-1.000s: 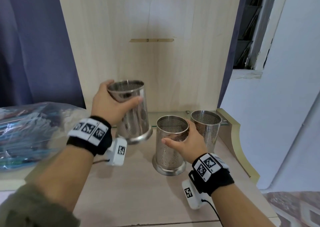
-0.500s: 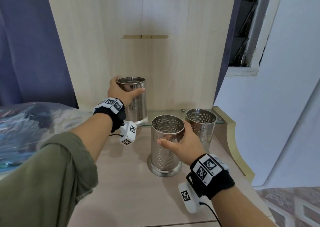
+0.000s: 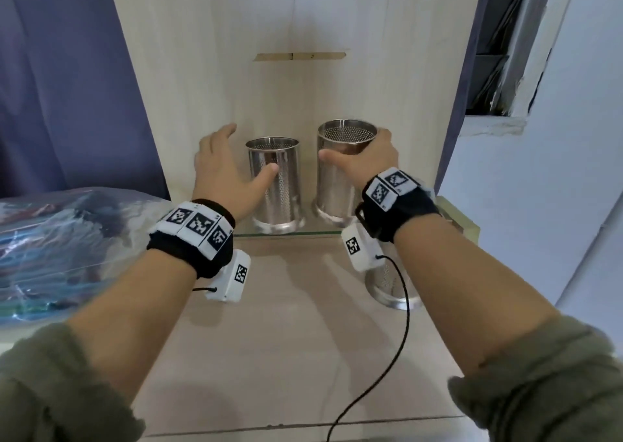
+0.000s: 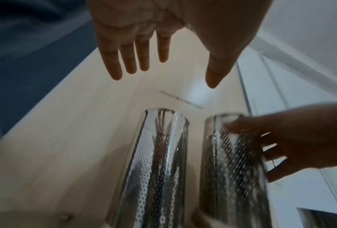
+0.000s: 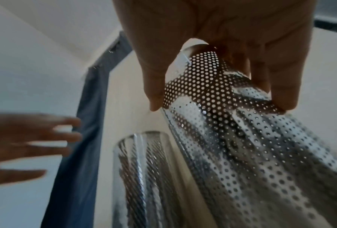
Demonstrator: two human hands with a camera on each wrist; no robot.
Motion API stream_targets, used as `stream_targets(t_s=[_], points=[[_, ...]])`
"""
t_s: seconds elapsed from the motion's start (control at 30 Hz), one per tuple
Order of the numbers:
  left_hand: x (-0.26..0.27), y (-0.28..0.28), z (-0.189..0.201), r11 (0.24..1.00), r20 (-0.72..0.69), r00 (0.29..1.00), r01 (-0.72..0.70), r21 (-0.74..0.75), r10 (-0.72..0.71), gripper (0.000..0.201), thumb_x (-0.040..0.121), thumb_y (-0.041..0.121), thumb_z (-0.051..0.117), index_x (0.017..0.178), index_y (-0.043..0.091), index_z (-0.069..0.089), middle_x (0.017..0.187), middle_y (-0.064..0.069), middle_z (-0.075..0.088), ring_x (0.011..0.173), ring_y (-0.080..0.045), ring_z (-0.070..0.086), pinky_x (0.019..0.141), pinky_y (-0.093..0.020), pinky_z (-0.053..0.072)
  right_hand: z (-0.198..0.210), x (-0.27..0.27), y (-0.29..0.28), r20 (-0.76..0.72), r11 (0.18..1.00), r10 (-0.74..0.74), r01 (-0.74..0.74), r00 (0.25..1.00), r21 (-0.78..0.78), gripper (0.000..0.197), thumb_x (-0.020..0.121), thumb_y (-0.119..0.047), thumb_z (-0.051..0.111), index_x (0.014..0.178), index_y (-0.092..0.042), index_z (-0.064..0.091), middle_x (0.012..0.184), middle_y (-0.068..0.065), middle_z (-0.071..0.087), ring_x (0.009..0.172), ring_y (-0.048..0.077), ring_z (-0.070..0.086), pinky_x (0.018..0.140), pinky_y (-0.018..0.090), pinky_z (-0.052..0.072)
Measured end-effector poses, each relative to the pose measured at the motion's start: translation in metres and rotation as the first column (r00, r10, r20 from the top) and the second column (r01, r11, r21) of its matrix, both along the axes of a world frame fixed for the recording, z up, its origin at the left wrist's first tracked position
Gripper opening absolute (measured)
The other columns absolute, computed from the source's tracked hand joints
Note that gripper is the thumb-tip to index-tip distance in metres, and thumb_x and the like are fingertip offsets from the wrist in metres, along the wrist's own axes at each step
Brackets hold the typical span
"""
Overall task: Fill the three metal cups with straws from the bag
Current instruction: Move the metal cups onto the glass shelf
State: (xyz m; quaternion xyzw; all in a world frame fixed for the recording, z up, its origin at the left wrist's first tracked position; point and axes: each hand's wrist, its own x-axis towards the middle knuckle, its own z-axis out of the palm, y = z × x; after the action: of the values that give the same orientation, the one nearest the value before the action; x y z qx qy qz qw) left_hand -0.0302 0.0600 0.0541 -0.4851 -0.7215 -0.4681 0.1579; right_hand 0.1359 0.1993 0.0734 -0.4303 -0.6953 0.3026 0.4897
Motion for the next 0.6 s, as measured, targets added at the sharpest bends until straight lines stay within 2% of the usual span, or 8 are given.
stream_targets(t_s=[0.1, 0.17, 0.23, 0.33, 0.4, 0.47, 0.53, 0.6], points=[[0.009, -0.030, 0.005, 0.998, -0.130, 0.989, -0.070, -0.012, 0.067, 0.075, 0.081, 0.044, 0.069, 0.141, 0.013, 0.038, 0.144, -0.011, 0.036, 0.133, -0.029, 0.032, 0.109, -0.045, 0.028, -0.012, -0.013, 0.017, 0.069, 0.997, -0.004, 0.010, 0.998, -0.082, 0.094, 0.061, -0.048, 0.087, 0.132, -0.009, 0.039, 0.123, 0.005, 0.058, 0.105, 0.021, 0.058, 0.078, 0.024, 0.044], [0.012, -0.050, 0.008, 0.989, -0.154, 0.979, -0.142, -0.035, 0.135, 0.071, 0.079, 0.048, 0.068, 0.138, 0.019, 0.041, 0.146, -0.009, 0.032, 0.134, -0.031, 0.029, 0.106, -0.052, 0.030, -0.017, -0.017, 0.025, 0.057, 0.995, -0.011, 0.016, 0.998, -0.097, 0.092, 0.064, -0.048, 0.086, 0.133, -0.009, 0.038, 0.122, 0.006, 0.058, 0.105, 0.022, 0.058, 0.081, 0.027, 0.047], [0.009, -0.069, 0.009, 0.975, -0.156, 0.970, -0.202, -0.088, 0.187, 0.067, 0.079, 0.052, 0.066, 0.135, 0.022, 0.045, 0.149, -0.008, 0.029, 0.136, -0.032, 0.026, 0.106, -0.055, 0.028, -0.019, -0.019, 0.031, 0.034, 0.997, -0.017, 0.019, 0.999, -0.078, 0.091, 0.065, -0.047, 0.085, 0.134, -0.010, 0.037, 0.123, 0.007, 0.059, 0.110, 0.025, 0.060, 0.088, 0.033, 0.051], [-0.001, -0.095, 0.007, 0.928, -0.182, 0.937, -0.329, -0.176, 0.297, 0.067, 0.076, 0.059, 0.065, 0.131, 0.024, 0.049, 0.149, -0.010, 0.030, 0.137, -0.034, 0.026, 0.109, -0.059, 0.022, -0.024, -0.019, 0.034, 0.017, 0.997, -0.017, 0.018, 1.000, -0.073, 0.091, 0.068, -0.044, 0.084, 0.138, -0.010, 0.036, 0.126, 0.007, 0.059, 0.114, 0.025, 0.058, 0.091, 0.032, 0.049], [-0.010, -0.111, 0.003, 0.866, -0.271, 0.885, -0.443, -0.234, 0.380, 0.075, 0.070, 0.068, 0.065, 0.131, 0.026, 0.050, 0.150, -0.011, 0.029, 0.138, -0.034, 0.024, 0.109, -0.063, 0.016, -0.027, -0.017, 0.032, 0.023, 0.998, -0.017, 0.018, 1.000, -0.067, 0.091, 0.070, -0.043, 0.083, 0.140, -0.010, 0.033, 0.128, 0.008, 0.058, 0.117, 0.026, 0.057, 0.092, 0.031, 0.046], [-0.018, -0.124, -0.008, 0.755, -0.386, 0.826, -0.545, -0.364, 0.410, 0.096, 0.058, 0.081, 0.062, 0.138, 0.033, 0.041, 0.154, -0.010, 0.022, 0.140, -0.035, 0.019, 0.108, -0.065, 0.014, -0.030, -0.014, 0.026, 0.065, 0.996, -0.017, 0.022, 0.998, -0.088, 0.098, 0.075, -0.043, 0.080, 0.147, -0.009, 0.023, 0.136, 0.011, 0.054, 0.124, 0.029, 0.053, 0.096, 0.032, 0.043], [-0.026, -0.131, -0.021, 0.623, -0.423, 0.813, -0.580, -0.525, 0.400, 0.118, 0.046, 0.090, 0.060, 0.146, 0.039, 0.022, 0.158, -0.010, 0.009, 0.141, -0.037, 0.015, 0.109, -0.063, 0.021, -0.030, -0.010, 0.013, 0.111, 0.995, -0.036, 0.046, 0.993, -0.086, 0.107, 0.080, -0.047, 0.074, 0.153, -0.007, 0.007, 0.147, 0.015, 0.042, 0.134, 0.031, 0.043, 0.106, 0.038, 0.037], [-0.031, -0.135, -0.035, 0.535, -0.423, 0.814, -0.581, -0.613, 0.398, 0.129, 0.042, 0.089, 0.064, 0.148, 0.039, 0.009, 0.158, -0.011, 0.004, 0.140, -0.038, 0.017, 0.108, -0.057, 0.030, -0.031, 0.001, -0.003, 0.149, 0.997, -0.068, 0.064, 0.987, 0.031, 0.099, 0.084, -0.052, 0.067, 0.153, -0.007, 0.011, 0.151, 0.016, 0.034, 0.138, 0.031, 0.036, 0.111, 0.041, 0.031]])
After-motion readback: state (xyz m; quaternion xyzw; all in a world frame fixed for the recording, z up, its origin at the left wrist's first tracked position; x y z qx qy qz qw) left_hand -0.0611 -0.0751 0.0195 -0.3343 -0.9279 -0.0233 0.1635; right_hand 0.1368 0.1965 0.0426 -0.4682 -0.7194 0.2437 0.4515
